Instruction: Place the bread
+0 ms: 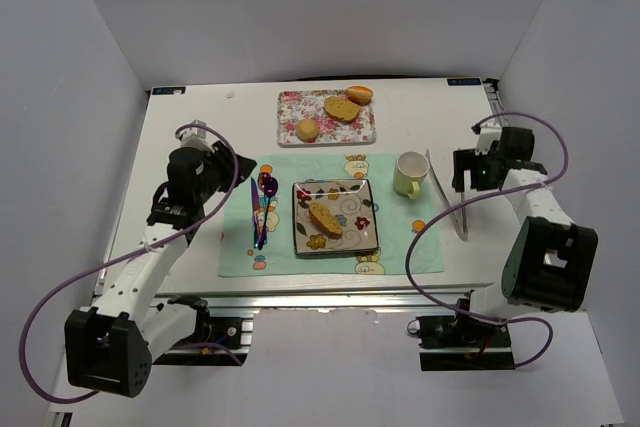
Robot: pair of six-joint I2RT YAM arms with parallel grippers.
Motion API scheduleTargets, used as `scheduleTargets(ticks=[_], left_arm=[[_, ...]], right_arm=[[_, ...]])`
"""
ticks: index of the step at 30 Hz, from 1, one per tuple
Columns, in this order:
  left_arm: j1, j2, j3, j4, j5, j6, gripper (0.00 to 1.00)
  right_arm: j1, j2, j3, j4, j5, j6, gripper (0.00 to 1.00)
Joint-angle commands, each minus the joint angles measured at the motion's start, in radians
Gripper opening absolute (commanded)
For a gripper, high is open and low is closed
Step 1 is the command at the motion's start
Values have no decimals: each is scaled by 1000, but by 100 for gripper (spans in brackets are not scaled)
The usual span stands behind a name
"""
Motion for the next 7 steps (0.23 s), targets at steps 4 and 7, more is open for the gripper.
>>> scheduleTargets(ticks=[4,7], left_arm=[[-15,-25,32,-66,10,23,67],[-15,-36,37,-83,2,30,68]], right_arm=[[31,-160,248,35,8,-17,90],[129,-215,296,69,-66,-51,90]])
